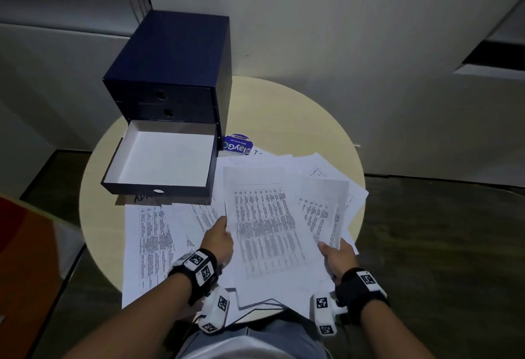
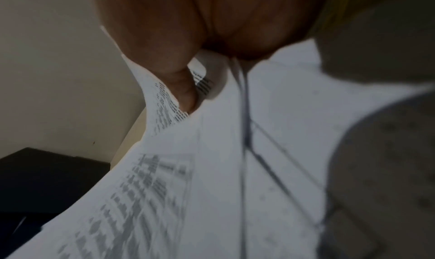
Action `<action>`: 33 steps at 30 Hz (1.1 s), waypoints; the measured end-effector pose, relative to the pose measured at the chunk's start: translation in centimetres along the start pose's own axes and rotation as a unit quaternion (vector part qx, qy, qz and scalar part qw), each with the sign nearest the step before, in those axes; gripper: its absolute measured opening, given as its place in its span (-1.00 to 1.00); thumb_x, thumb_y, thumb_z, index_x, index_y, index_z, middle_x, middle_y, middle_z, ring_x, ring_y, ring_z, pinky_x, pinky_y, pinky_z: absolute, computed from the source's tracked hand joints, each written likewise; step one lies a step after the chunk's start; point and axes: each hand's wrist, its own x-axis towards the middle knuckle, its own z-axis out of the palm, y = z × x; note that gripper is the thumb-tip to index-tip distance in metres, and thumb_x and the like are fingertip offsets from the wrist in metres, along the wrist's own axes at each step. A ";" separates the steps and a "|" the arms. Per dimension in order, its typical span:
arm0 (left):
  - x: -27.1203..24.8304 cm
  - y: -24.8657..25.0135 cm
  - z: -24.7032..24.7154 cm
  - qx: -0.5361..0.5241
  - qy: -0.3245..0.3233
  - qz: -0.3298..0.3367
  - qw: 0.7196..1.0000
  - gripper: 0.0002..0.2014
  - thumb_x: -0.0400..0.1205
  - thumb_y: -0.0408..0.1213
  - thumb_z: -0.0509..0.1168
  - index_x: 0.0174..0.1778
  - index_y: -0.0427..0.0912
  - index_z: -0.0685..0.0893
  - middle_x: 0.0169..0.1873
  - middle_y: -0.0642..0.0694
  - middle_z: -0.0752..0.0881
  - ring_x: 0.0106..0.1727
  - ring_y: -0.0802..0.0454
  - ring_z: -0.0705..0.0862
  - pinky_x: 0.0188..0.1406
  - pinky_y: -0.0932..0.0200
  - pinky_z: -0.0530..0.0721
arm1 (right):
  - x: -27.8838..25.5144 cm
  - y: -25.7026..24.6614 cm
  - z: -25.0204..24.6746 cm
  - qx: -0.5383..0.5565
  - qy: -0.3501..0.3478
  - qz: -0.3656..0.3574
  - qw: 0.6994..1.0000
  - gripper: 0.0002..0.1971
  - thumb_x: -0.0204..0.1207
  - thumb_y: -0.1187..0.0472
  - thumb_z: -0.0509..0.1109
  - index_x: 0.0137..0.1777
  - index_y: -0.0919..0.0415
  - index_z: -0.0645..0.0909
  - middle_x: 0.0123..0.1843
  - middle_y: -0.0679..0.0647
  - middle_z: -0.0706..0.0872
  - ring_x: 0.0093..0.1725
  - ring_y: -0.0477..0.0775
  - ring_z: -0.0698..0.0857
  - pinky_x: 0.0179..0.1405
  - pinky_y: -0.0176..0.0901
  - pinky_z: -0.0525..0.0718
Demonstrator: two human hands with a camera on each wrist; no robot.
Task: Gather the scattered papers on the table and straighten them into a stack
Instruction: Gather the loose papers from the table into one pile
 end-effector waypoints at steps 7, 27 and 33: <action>0.3 2.5 -2.5 0.011 0.062 0.123 0.990 -0.69 0.71 -0.54 -0.03 -0.20 -0.02 0.37 -0.34 -0.10 0.45 -0.31 0.00 0.36 -0.35 0.27 0.28 | 0.3 0.6 -2.1 0.014 0.012 0.019 1.000 -0.76 0.68 0.37 0.28 0.31 0.26 0.59 -0.69 -0.14 0.51 -0.72 -0.24 0.45 -0.62 -0.26 0.39; 1.2 4.8 -4.4 -0.059 0.108 0.090 0.988 -0.81 0.75 -0.24 0.11 0.15 -0.12 0.61 -0.06 -0.19 0.68 -0.12 -0.07 0.58 -0.04 0.08 0.53 | -2.1 -5.6 -0.7 0.033 -0.083 -0.050 0.995 -0.79 0.64 0.39 0.33 0.23 0.30 0.67 -0.12 0.13 0.84 -0.33 -0.09 0.82 -0.44 -0.24 0.74; 0.1 6.0 -6.9 -0.220 0.102 0.123 0.962 -0.85 0.77 -0.40 0.10 0.01 -0.18 0.58 -0.55 -0.02 0.50 -0.69 0.13 0.29 -0.64 0.33 0.24 | -2.4 -5.9 -1.4 -0.010 -0.021 -0.053 0.998 -0.83 0.65 0.32 0.34 0.16 0.16 0.69 -0.03 0.14 0.85 -0.06 0.23 0.80 0.07 0.24 0.77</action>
